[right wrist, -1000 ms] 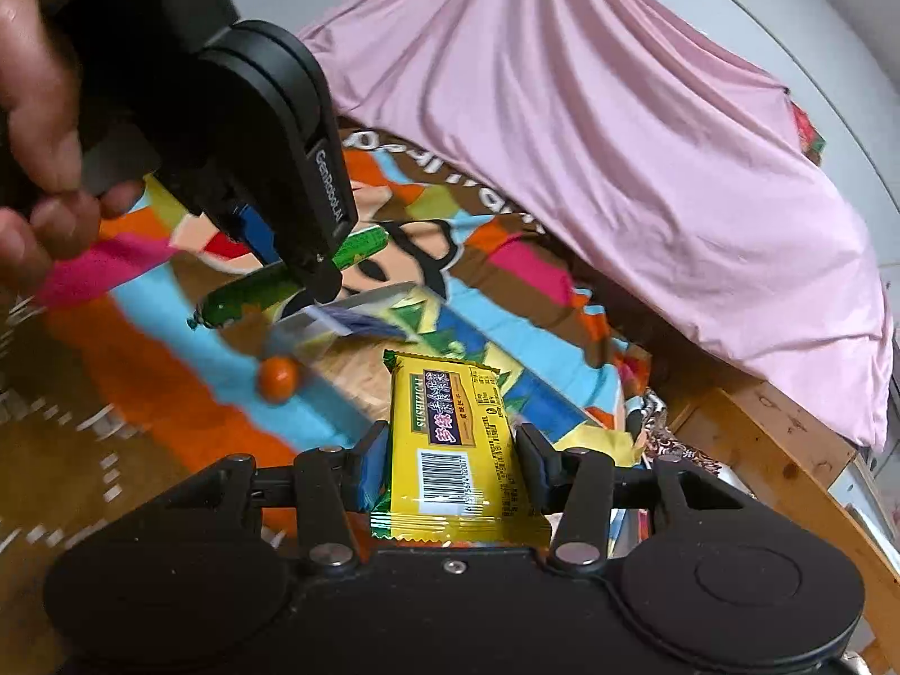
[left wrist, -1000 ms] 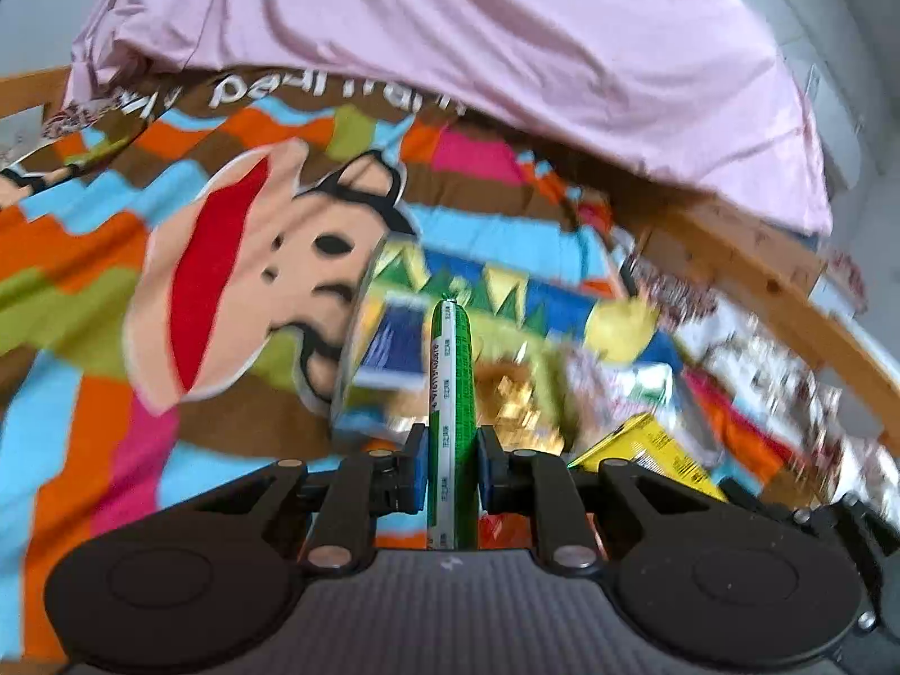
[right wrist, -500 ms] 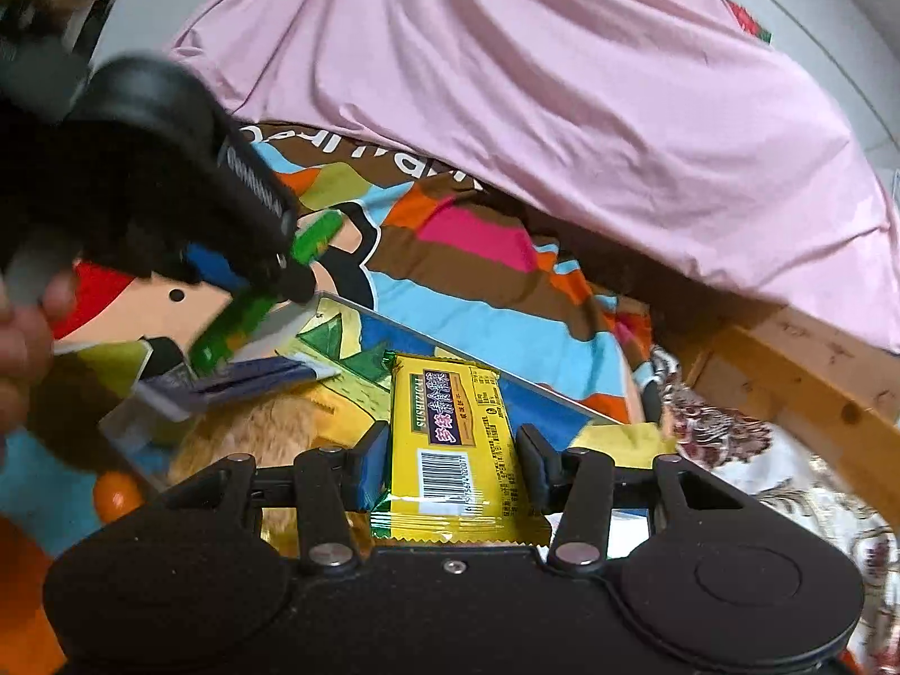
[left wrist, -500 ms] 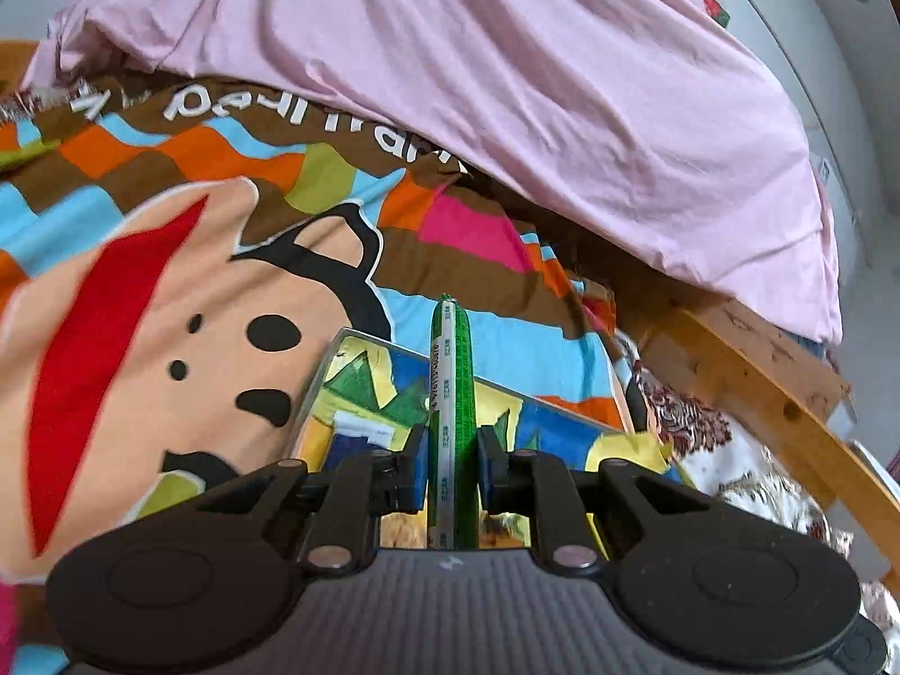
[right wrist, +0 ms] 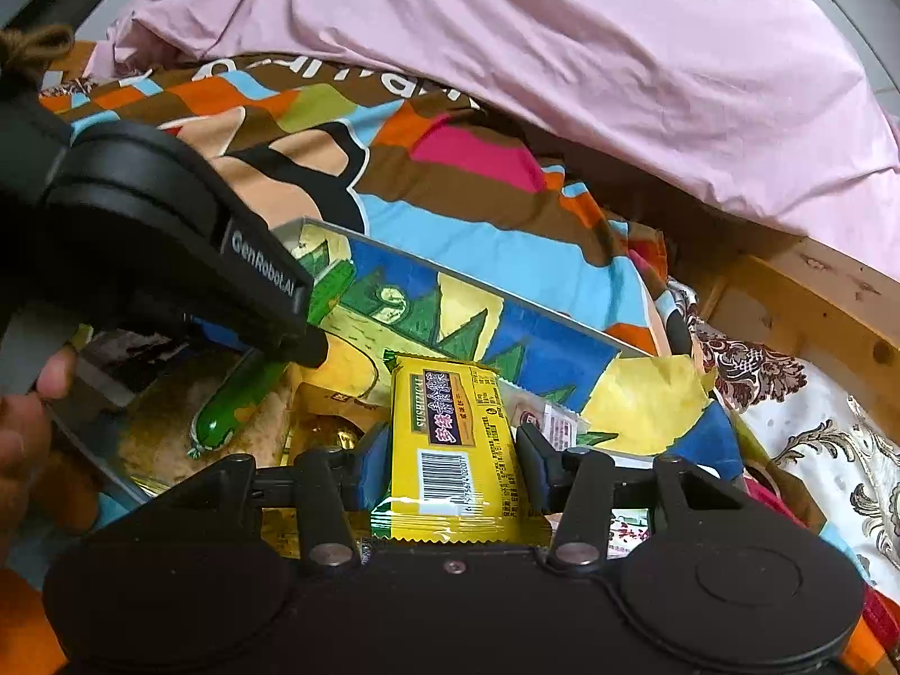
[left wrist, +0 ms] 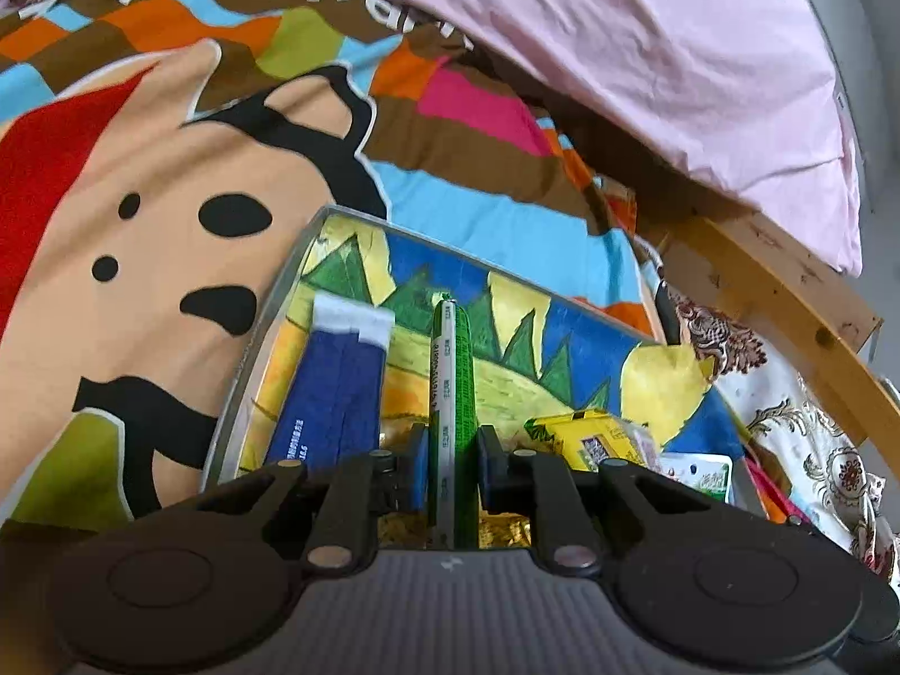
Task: Organize snacks
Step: 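Lower both snacks into the tray and open both tools, then lift both open tools up and back from the tin tray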
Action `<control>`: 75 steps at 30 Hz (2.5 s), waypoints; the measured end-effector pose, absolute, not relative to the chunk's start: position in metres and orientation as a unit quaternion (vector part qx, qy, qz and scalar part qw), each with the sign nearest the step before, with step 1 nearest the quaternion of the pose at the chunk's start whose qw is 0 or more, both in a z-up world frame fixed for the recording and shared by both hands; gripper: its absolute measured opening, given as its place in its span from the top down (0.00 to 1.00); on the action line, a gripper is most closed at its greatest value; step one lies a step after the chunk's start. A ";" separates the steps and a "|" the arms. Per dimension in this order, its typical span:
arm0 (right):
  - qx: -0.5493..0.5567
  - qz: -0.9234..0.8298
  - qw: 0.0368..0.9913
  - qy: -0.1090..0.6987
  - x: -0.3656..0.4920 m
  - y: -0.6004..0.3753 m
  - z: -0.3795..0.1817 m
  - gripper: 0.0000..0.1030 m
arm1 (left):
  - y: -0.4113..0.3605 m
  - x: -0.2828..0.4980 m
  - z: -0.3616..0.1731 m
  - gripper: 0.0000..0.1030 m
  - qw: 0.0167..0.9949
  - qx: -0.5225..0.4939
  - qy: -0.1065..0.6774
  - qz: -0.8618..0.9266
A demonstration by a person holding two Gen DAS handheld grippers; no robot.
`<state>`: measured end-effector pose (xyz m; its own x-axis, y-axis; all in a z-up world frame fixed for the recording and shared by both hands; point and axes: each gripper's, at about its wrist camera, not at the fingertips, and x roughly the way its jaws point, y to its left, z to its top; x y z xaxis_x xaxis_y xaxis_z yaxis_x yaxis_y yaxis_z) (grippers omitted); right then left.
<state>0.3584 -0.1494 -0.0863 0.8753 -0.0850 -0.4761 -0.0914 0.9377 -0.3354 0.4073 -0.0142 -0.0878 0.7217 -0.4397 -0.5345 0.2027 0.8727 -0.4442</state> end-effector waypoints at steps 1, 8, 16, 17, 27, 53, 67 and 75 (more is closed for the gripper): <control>-0.174 0.001 0.952 0.253 0.359 -0.149 -0.087 0.51 | -0.014 0.407 -0.088 0.82 0.910 -0.182 0.328 -0.178; -0.163 -0.006 0.952 0.258 0.363 -0.150 -0.088 0.50 | -0.022 0.409 -0.085 0.82 0.917 -0.154 0.320 -0.182; -0.162 -0.010 0.953 0.256 0.361 -0.151 -0.088 0.38 | -0.018 0.412 -0.088 0.77 0.909 -0.171 0.326 -0.194; -0.162 -0.010 0.953 0.256 0.360 -0.151 -0.087 0.34 | -0.018 0.413 -0.088 0.76 0.908 -0.173 0.327 -0.196; -0.156 -0.019 0.963 0.217 0.330 -0.161 -0.051 0.05 | -0.015 0.403 -0.070 0.51 0.920 -0.158 0.310 -0.181; -0.034 -0.022 0.989 0.144 0.174 -0.226 0.044 0.01 | -0.011 0.227 0.036 0.01 0.973 -0.052 0.196 -0.110; 0.035 -0.019 0.987 0.155 0.108 -0.241 0.049 0.01 | 0.000 0.144 0.035 0.00 0.983 -0.030 0.164 -0.077; 0.011 -0.012 0.987 0.161 0.075 -0.232 0.045 0.01 | 0.015 0.109 0.028 0.00 0.982 -0.040 0.174 -0.058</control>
